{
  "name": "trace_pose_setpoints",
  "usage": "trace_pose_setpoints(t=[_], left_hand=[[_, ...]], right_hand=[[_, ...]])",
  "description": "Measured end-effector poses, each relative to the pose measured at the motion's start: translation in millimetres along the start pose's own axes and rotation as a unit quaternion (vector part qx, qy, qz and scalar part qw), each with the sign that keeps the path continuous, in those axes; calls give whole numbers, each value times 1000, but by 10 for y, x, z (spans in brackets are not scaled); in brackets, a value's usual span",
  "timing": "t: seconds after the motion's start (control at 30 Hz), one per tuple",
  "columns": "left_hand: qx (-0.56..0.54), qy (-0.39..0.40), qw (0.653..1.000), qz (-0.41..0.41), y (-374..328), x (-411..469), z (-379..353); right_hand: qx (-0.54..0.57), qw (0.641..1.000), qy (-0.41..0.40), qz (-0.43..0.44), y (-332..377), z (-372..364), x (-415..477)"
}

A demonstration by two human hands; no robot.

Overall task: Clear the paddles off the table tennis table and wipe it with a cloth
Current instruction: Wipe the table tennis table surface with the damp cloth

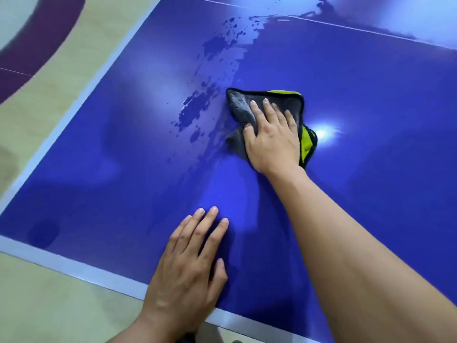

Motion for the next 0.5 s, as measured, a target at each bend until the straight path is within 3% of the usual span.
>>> trace_pose_setpoints(t=[0.23, 0.37, 0.5], left_hand=[[15, 10, 1000, 21, -23, -33, 9], [30, 12, 999, 29, -69, -26, 28], [30, 8, 999, 31, -90, -50, 13]], right_hand=[[-12, 990, -48, -130, -1470, 358, -824], [7, 956, -120, -268, -2596, 524, -1529], [-16, 937, -113, -329, -3055, 509, -1882]])
Point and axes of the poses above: each hand's wrist, its own x-axis towards the middle knuckle, its own z-axis out of the back of the hand, y = z × x, the point moved 1 cm from there along x, towards the middle knuckle, and after that the axes turned 2 degrees about y, right-handed, at the moved point
